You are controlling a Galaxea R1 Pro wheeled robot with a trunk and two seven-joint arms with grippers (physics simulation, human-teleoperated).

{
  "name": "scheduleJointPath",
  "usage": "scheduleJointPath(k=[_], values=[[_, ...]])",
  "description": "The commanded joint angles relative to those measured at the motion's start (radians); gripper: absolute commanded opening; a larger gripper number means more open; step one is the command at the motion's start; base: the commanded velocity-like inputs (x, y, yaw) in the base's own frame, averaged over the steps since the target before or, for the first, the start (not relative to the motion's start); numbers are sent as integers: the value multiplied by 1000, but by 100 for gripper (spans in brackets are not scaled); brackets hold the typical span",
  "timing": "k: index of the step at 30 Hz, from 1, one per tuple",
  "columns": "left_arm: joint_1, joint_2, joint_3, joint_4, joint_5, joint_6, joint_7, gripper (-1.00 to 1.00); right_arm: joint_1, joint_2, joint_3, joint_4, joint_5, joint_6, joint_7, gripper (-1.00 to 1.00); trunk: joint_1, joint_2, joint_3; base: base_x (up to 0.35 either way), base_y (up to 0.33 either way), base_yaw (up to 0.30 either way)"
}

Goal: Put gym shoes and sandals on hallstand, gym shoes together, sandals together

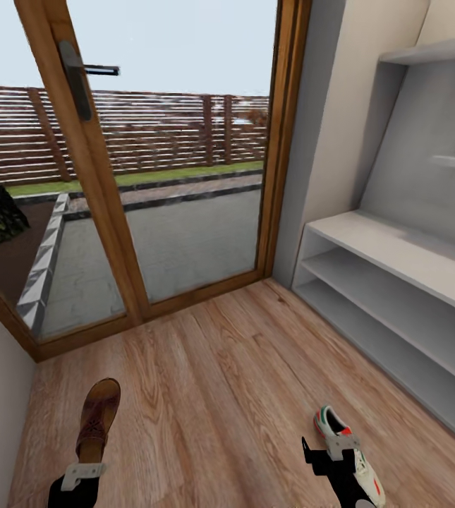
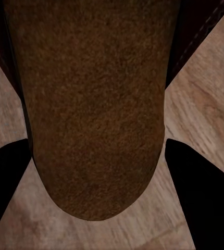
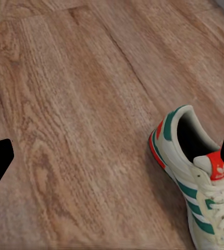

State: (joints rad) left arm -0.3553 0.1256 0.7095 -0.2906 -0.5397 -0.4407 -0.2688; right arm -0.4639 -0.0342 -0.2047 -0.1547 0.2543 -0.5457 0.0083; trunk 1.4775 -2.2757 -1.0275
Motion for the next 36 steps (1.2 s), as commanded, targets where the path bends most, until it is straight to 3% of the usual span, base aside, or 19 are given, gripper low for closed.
scheduleJointPath(k=[1,12,23,36], values=[[-1,0,8,0,-5,-11,-6,-100,-1,0,-9,1,10,-3,1,100,0,0,-1,0,0,-265],[-1,0,8,1,-5,-42,-6,-100,-1,0,-9,1,10,-3,1,100,0,0,-1,181,48,-255],[-1,0,8,1,-5,-42,-6,-100,-1,0,-9,1,10,-3,1,100,0,0,-1,290,216,-41],[-1,0,8,2,-5,-42,-6,-100,-1,-1,-9,1,10,-3,1,100,0,0,-1,245,255,-264]])
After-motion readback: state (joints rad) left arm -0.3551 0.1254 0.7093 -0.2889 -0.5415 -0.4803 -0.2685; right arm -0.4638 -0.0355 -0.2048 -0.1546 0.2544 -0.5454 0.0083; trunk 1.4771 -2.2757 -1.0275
